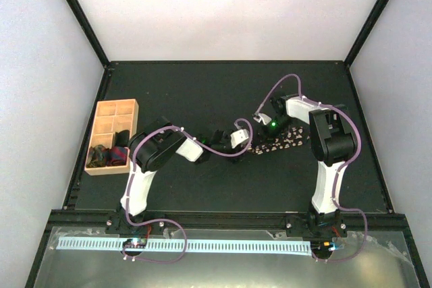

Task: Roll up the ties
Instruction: Roll the tie at the center of the board.

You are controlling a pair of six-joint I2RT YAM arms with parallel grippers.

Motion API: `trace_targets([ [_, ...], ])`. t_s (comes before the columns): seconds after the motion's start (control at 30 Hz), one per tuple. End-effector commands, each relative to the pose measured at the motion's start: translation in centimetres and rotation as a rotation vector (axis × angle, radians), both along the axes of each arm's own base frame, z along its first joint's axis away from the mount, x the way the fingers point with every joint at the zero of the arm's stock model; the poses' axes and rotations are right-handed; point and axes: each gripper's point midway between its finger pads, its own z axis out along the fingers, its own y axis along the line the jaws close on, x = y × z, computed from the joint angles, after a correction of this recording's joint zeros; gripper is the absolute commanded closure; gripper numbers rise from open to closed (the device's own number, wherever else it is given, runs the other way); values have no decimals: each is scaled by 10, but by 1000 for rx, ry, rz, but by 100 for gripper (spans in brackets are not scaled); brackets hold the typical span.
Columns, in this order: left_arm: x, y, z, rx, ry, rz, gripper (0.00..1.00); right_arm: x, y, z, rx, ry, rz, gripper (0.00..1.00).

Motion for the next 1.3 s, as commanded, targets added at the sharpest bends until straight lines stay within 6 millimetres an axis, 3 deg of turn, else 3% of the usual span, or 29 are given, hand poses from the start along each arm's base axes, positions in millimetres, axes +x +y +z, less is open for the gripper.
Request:
trace_targets([
  [0.0,-5,-7,-25,32,55,10,34,1,-18,-37,-152,-24,-8,98],
  [0.17,-1,7,-36,145,49,56,52,-3,-6,-28,-69,0,-23,98],
  [0.3,-11,39,-48,292,63,65,59,-4,0,-9,-1,22,-26,84],
  [0.47,-22,72,-60,447,75,41,61,3,0,21,108,36,-47,61],
  [0.6,-27,82,-63,510,93,19,61,5,15,48,237,54,-52,53],
  [0.73,-23,80,-63,529,102,19,60,2,32,57,319,102,-75,50],
  [0.97,-23,78,-66,533,110,20,59,-11,44,39,286,156,-46,57],
  [1.17,-22,78,-67,531,121,34,57,-8,27,15,146,114,16,96],
  [1.27,-20,78,-65,524,127,56,50,1,18,10,81,53,45,98],
])
